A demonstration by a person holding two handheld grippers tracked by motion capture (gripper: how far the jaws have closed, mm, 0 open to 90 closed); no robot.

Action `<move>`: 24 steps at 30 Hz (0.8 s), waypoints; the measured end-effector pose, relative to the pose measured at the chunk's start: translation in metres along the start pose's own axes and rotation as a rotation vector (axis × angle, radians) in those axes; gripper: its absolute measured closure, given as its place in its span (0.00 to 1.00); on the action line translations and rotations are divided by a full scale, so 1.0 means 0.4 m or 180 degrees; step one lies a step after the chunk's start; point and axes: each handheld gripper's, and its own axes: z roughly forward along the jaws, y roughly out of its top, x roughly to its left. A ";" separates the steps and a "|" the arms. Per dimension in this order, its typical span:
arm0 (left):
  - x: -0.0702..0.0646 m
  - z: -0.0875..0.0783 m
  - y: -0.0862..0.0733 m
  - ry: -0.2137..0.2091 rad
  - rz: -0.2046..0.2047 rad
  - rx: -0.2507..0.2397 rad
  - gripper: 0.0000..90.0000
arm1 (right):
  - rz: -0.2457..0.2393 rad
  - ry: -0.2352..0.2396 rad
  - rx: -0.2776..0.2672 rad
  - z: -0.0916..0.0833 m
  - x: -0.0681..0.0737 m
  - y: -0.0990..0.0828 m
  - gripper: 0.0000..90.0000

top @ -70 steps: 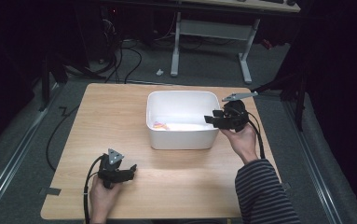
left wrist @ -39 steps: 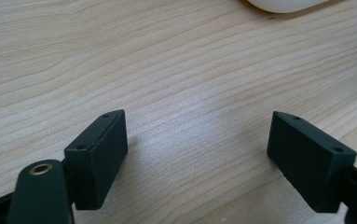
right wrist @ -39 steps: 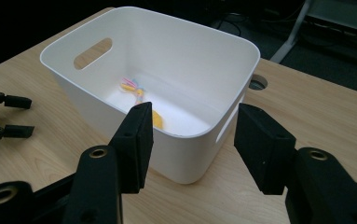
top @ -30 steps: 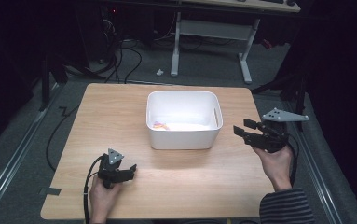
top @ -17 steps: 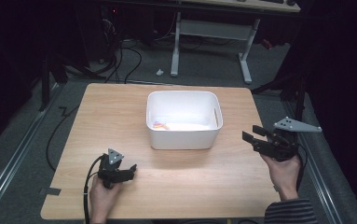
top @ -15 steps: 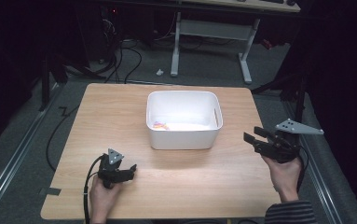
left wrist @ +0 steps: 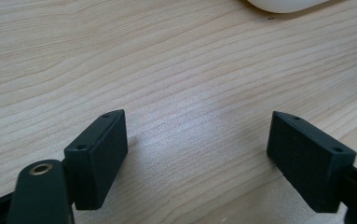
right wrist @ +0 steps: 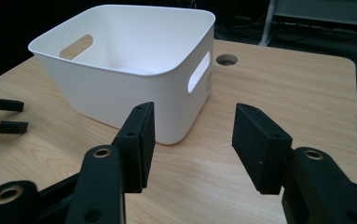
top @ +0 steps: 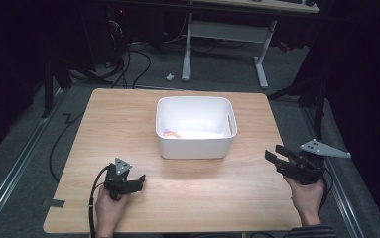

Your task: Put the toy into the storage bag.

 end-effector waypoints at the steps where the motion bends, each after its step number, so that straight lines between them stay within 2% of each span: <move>1: 0.000 0.000 0.000 0.0000 0.0000 0.0001 0.23 | 0.0004 -0.0008 0.0008 0.001 -0.001 -0.004 0.55; 15: 0.000 0.000 0.000 0.0000 -0.0001 -0.0001 0.23 | 0.0162 -0.0049 0.0106 0.051 -0.029 -0.070 0.55; 24: 0.000 0.000 0.000 -0.0001 -0.0001 0.0000 0.23 | 0.0182 -0.0050 0.0197 0.084 -0.033 -0.104 0.54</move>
